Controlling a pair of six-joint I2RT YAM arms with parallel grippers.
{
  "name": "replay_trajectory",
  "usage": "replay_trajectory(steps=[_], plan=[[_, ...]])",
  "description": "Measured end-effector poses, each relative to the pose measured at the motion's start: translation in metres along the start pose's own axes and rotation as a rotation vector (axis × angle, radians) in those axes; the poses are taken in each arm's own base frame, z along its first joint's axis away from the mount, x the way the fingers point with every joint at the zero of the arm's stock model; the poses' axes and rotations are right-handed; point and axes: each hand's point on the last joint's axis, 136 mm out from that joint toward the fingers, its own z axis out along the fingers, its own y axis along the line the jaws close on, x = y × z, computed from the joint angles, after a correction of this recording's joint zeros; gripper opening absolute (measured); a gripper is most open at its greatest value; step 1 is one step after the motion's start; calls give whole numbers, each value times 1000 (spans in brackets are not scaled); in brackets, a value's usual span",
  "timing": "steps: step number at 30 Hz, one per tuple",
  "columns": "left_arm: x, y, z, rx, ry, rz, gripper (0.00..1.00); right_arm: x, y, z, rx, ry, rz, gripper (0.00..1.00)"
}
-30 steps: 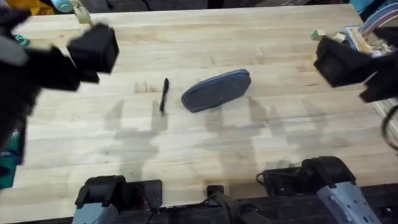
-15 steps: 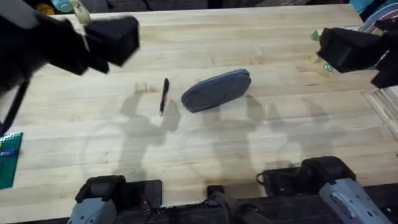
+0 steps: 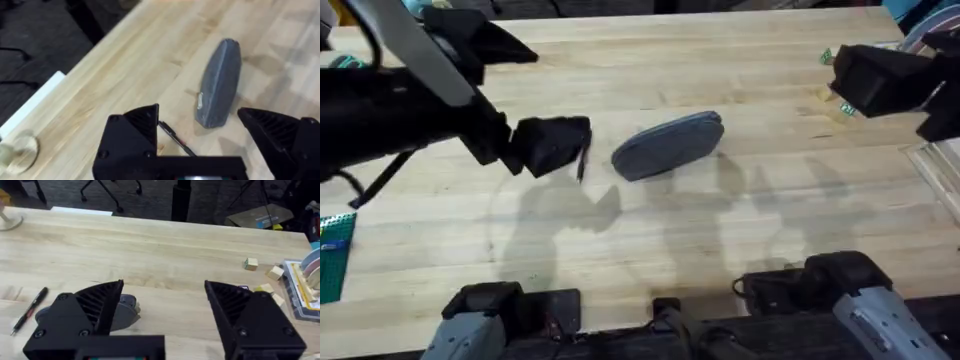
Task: Unzip the bag, pick up the pens from the table one at a time and place them inside, then zip the bag closed.
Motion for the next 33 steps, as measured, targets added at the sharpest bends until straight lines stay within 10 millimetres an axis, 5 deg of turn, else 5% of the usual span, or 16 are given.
replay_trajectory(steps=[8,21,33], plan=[[17,-5,30,147,42,33,985,0,0,0,0,0,0,996],[69,-44,100,470,208,74,986,0,0,0,0,0,0,996],[100,-60,158,589,256,82,986,0,0,0,0,0,0,997]])
